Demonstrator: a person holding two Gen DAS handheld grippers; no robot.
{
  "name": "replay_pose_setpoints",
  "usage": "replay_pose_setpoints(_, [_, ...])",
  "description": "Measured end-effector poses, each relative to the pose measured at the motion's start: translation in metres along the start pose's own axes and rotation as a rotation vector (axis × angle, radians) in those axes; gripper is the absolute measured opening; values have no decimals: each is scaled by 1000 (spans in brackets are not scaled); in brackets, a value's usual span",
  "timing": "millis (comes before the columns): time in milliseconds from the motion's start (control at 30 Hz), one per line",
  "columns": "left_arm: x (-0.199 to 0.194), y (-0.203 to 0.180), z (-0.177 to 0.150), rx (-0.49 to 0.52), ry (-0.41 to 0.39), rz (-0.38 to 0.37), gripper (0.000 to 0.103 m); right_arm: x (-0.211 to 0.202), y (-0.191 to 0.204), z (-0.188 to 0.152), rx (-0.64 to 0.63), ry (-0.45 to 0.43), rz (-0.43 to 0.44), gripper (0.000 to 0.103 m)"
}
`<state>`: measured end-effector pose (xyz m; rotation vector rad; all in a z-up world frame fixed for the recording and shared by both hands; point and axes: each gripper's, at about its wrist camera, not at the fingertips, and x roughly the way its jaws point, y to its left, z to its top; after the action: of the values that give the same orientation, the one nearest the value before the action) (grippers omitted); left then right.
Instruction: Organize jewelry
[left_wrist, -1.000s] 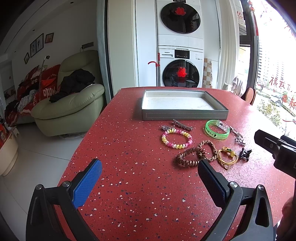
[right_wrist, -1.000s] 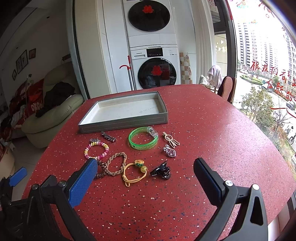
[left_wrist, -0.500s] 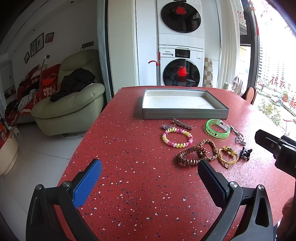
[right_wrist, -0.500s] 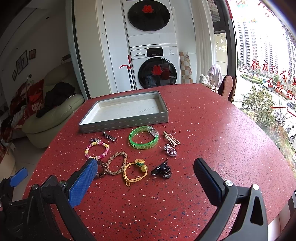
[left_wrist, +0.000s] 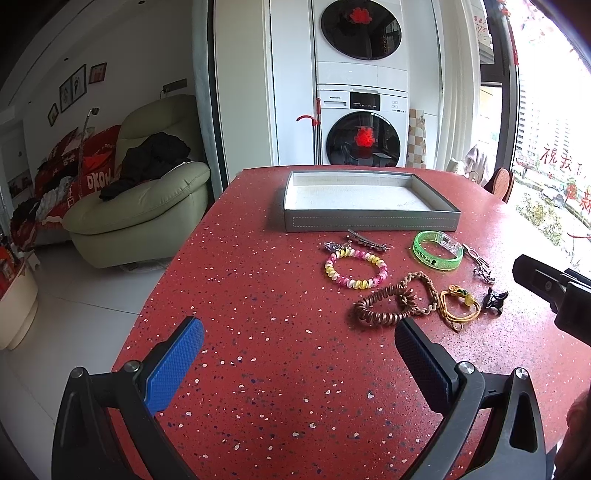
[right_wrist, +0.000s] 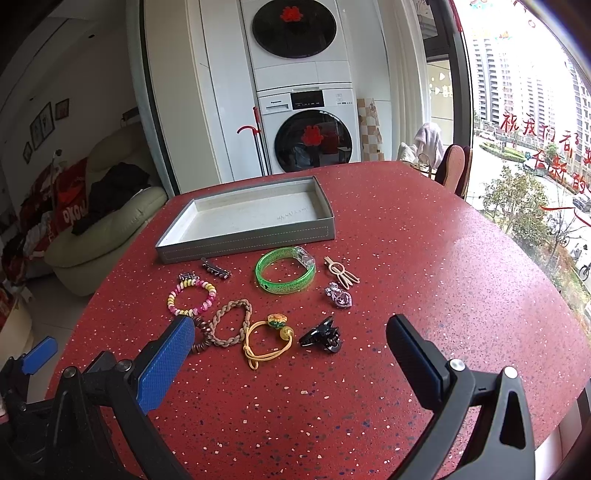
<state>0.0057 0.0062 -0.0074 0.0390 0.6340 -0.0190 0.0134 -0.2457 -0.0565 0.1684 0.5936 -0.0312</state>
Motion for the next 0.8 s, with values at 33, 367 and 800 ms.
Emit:
replay_pose_setpoints(33, [2, 0, 0, -2, 10, -3, 103, 1, -1, 0, 3, 5, 0, 103])
replay_pose_setpoints(367, [46, -1, 25, -29, 188, -143, 103, 28, -31, 4, 38, 145, -78, 103])
replay_pose_setpoints(800, [101, -31, 38, 50, 361, -243, 91, 64, -46, 3, 74, 270, -77, 99])
